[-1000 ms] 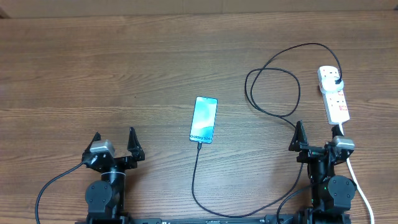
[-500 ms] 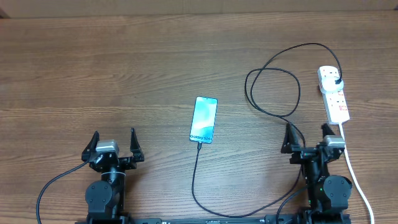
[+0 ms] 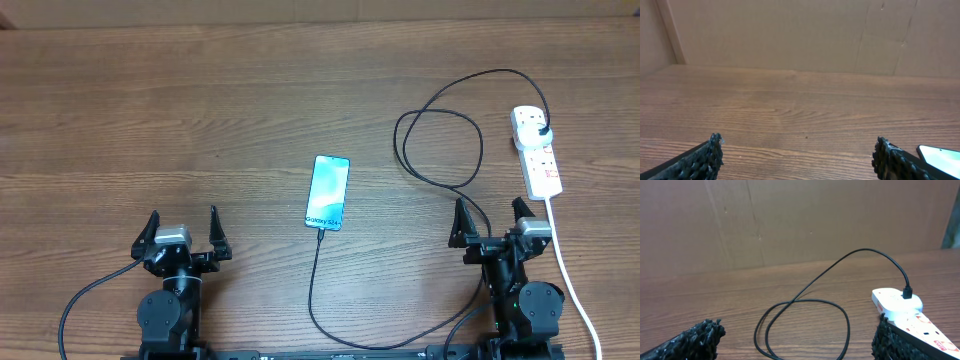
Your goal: Plug charger to phone and switch on socket
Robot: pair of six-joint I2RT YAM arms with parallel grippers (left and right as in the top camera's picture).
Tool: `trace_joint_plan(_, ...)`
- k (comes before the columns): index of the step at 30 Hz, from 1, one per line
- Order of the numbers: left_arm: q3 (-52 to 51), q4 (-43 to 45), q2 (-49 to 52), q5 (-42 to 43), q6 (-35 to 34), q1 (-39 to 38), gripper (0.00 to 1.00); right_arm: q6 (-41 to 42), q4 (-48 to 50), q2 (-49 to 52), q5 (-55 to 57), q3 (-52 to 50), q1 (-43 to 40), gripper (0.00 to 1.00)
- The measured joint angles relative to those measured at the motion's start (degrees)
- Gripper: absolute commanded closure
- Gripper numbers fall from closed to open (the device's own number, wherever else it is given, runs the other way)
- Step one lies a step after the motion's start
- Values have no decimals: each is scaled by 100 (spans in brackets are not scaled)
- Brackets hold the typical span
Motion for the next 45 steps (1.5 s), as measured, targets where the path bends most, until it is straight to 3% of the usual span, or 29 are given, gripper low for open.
trace_joint_plan(45, 0, -2, 0, 0, 13, 0, 0, -2, 2, 0, 0, 0, 0, 0)
